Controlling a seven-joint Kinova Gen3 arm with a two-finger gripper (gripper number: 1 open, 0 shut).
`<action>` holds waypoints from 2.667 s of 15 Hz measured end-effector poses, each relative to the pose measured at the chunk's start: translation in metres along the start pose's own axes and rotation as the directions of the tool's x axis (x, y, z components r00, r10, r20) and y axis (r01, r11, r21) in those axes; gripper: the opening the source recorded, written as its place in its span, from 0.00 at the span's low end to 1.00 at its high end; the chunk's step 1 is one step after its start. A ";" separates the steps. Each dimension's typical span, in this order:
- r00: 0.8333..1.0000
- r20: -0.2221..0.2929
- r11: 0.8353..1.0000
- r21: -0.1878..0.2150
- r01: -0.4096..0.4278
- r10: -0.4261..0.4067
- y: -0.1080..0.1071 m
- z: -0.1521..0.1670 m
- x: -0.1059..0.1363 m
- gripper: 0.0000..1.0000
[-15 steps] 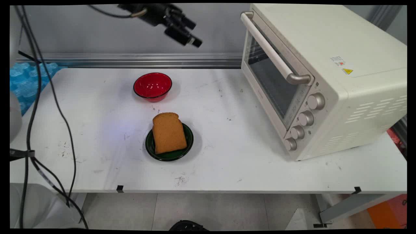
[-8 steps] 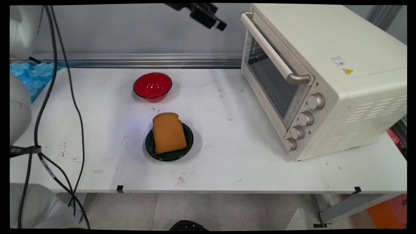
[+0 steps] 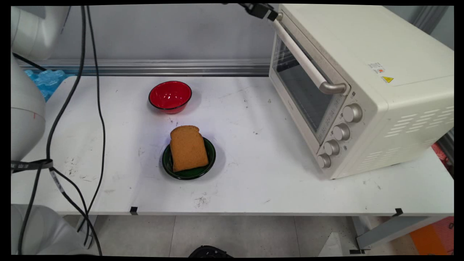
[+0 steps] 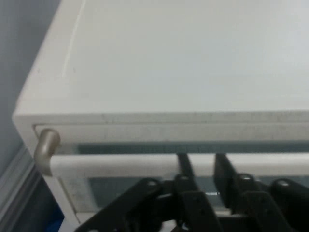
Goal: Open the oven
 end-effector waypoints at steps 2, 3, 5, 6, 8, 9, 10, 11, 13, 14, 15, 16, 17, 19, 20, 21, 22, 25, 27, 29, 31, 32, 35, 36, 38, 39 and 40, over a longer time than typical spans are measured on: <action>1.000 -0.004 1.000 0.000 0.004 -0.004 0.000 0.010 0.004 0.00; 1.000 -0.005 1.000 -0.001 0.005 -0.005 0.000 0.015 0.006 0.00; 1.000 -0.008 1.000 -0.005 0.006 -0.006 -0.001 0.027 0.009 0.00; 1.000 -0.008 1.000 -0.008 0.005 -0.006 0.000 0.032 0.010 0.00; 1.000 -0.008 1.000 -0.016 0.003 -0.003 0.000 0.043 0.011 0.00; 1.000 -0.006 1.000 -0.021 0.001 -0.001 0.000 0.048 0.011 0.00; 1.000 -0.005 1.000 -0.025 -0.001 0.001 0.001 0.053 0.011 0.00; 1.000 -0.003 1.000 -0.029 -0.003 0.002 0.001 0.058 0.011 0.00; 1.000 0.002 0.999 -0.036 -0.006 0.007 0.002 0.066 0.010 0.00; 1.000 0.005 0.999 -0.039 -0.009 0.009 0.003 0.070 0.009 0.00; 1.000 0.008 0.999 -0.042 -0.010 0.011 0.003 0.073 0.008 0.00; 1.000 0.010 0.999 -0.044 -0.012 0.012 0.003 0.076 0.008 0.00; 1.000 0.011 0.999 -0.045 -0.013 0.013 0.003 0.077 0.007 0.00; 1.000 0.015 0.999 -0.048 -0.015 0.016 0.003 0.081 0.006 0.00; 1.000 0.017 0.999 -0.050 -0.017 0.018 0.003 0.083 0.006 0.00; 1.000 0.020 0.999 -0.051 -0.018 0.019 0.003 0.085 0.005 0.00; 1.000 0.023 0.998 -0.053 -0.020 0.021 0.003 0.087 0.004 0.00; 0.999 0.031 0.998 -0.058 -0.024 0.026 0.004 0.091 0.001 0.00; 0.999 0.036 0.998 -0.062 -0.027 0.029 0.004 0.094 -0.001 0.00; 0.999 0.040 0.997 -0.065 -0.029 0.031 0.004 0.096 -0.003 0.00; 0.998 0.044 0.997 -0.067 -0.031 0.034 0.005 0.099 -0.004 0.00; 0.998 0.046 0.997 -0.068 -0.032 0.035 0.005 0.099 -0.005 0.00; 0.998 0.051 0.997 -0.070 -0.034 0.038 0.005 0.101 -0.007 0.00; 0.998 0.053 0.997 -0.071 -0.034 0.038 0.004 0.101 -0.008 0.00; 0.998 0.058 0.997 -0.071 -0.035 0.039 0.005 0.099 -0.010 0.00; 0.997 0.060 0.997 -0.072 -0.035 0.039 0.005 0.098 -0.012 0.00; 0.997 0.063 0.997 -0.073 -0.034 0.039 0.005 0.097 -0.013 0.00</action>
